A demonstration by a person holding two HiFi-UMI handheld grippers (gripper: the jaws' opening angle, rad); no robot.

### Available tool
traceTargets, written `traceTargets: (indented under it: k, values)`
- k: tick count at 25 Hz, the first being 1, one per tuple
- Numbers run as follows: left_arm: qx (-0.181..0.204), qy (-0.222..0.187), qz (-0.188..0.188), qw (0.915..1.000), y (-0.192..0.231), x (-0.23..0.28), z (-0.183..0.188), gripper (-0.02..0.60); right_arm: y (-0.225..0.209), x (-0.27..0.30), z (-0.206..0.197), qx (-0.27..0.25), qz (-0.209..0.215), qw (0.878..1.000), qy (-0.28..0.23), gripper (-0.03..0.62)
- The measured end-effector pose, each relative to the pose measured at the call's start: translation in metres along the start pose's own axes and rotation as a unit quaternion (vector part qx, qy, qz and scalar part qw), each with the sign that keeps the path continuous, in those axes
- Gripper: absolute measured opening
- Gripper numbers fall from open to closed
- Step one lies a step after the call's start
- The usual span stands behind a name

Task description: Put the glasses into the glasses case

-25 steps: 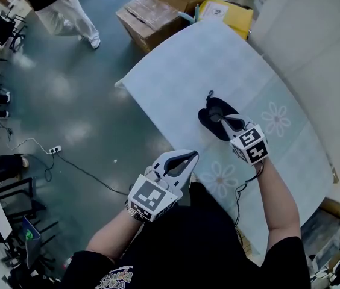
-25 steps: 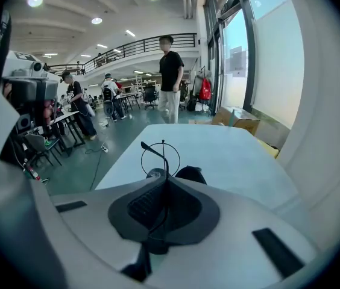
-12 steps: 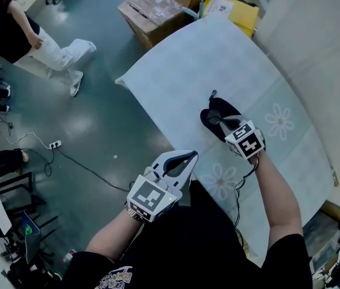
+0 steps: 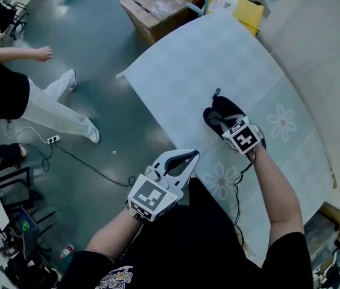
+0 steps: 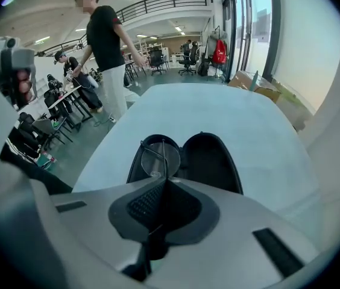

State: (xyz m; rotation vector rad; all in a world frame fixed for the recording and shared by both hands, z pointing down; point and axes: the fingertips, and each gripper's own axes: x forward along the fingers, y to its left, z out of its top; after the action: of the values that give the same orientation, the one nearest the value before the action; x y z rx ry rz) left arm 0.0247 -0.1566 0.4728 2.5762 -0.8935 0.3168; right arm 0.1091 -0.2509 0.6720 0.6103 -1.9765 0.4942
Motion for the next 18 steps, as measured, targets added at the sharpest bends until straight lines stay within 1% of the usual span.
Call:
traceTargets:
  k: [6, 12, 18]
  values:
    - [-0.003, -0.003, 0.003, 1.0, 0.004, -0.006, 0.001, 0.028, 0.0, 0.004, 0.001, 0.012, 0.006, 1.0, 0.023, 0.026]
    - [-0.006, -0.004, 0.006, 1.0, 0.01, -0.006, 0.003, 0.028, -0.008, 0.008, 0.0, 0.033, 0.009, 0.998, 0.045, 0.026]
    - [-0.006, -0.005, 0.007, 0.9999, 0.015, -0.01, 0.001, 0.028, -0.007, 0.013, -0.001, 0.038, 0.011, 0.998, 0.054, 0.028]
